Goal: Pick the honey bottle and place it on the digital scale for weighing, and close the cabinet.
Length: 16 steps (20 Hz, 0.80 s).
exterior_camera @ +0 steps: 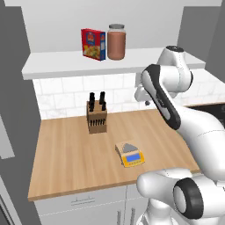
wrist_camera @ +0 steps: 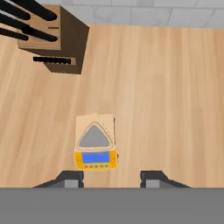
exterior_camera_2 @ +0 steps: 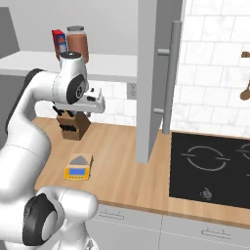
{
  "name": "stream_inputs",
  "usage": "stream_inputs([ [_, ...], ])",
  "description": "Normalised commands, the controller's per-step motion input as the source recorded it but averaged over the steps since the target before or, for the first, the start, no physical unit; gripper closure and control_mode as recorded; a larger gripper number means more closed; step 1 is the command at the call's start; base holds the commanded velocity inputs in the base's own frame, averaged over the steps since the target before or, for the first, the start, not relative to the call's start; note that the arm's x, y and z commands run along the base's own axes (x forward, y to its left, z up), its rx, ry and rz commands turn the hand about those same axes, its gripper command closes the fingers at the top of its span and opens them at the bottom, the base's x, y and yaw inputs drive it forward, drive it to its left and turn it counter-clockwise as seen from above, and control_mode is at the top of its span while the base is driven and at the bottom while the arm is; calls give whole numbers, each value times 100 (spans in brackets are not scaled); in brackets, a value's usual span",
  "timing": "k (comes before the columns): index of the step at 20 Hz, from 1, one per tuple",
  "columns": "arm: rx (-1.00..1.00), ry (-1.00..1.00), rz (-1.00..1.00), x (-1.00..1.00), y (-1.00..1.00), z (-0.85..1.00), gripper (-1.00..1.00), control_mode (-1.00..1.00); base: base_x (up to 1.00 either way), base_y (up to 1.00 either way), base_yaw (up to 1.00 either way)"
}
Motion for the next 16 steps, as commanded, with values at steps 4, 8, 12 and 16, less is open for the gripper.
stream_inputs([
  [4, 0, -8, 0, -20, 0, 0, -100, -100, 0, 0, 0],
  [8, -1, -25, 0, -61, 0, 3, -100, -100, 0, 0, 0],
  [12, -1, -43, 0, -58, 0, 36, -100, -100, 0, 0, 0],
  [16, 0, -40, 1, -46, 0, 69, -100, -100, 0, 0, 0],
])
